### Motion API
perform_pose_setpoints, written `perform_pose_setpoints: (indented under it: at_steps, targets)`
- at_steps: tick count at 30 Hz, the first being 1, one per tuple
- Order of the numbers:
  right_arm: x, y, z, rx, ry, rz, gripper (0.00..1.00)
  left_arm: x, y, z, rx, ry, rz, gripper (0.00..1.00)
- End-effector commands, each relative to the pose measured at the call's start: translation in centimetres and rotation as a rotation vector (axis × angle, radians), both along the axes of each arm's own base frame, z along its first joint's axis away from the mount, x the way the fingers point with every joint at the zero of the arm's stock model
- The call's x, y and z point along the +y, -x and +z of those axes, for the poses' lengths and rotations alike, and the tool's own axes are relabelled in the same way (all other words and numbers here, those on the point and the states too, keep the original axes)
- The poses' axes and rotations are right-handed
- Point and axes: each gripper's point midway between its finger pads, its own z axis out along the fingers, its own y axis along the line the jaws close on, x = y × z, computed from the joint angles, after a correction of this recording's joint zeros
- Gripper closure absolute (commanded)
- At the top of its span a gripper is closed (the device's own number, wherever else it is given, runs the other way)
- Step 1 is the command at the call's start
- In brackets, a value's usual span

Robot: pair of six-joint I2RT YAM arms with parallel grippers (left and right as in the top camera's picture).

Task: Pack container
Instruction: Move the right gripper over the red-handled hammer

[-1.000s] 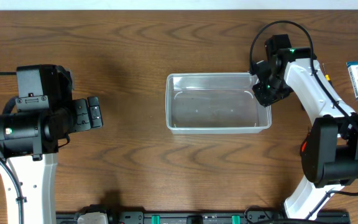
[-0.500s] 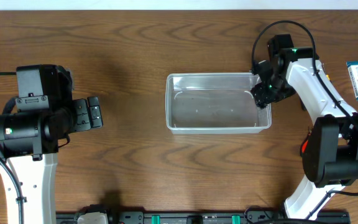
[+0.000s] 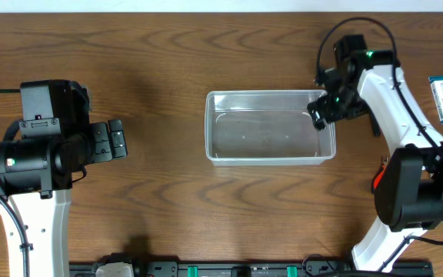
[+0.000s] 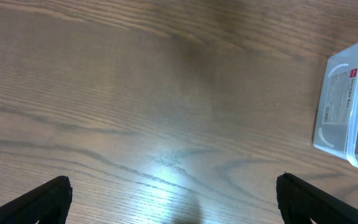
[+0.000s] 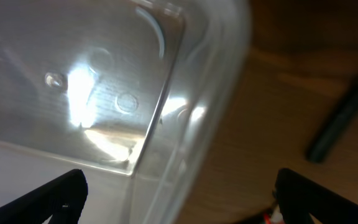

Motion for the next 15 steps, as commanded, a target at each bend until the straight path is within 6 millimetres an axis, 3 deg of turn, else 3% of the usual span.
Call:
perform_pose_setpoints:
  at_steps: [1, 7, 15]
  targets:
    - [-0.5, -1.7, 3.7, -0.074, -0.02, -0.098, 0.01, 0.3, -0.1, 0.0, 0.003, -0.002, 0.017, 0.02]
    - [-2.6, -2.3, 8.6, -0.127, -0.025, -0.142, 0.01, 0.3, -0.1, 0.0, 0.003, -0.002, 0.017, 0.02]
    - [-4.6, -1.4, 9.0, -0.098, 0.003, -0.155, 0.01, 0.3, -0.1, 0.0, 0.003, -0.002, 0.017, 0.02]
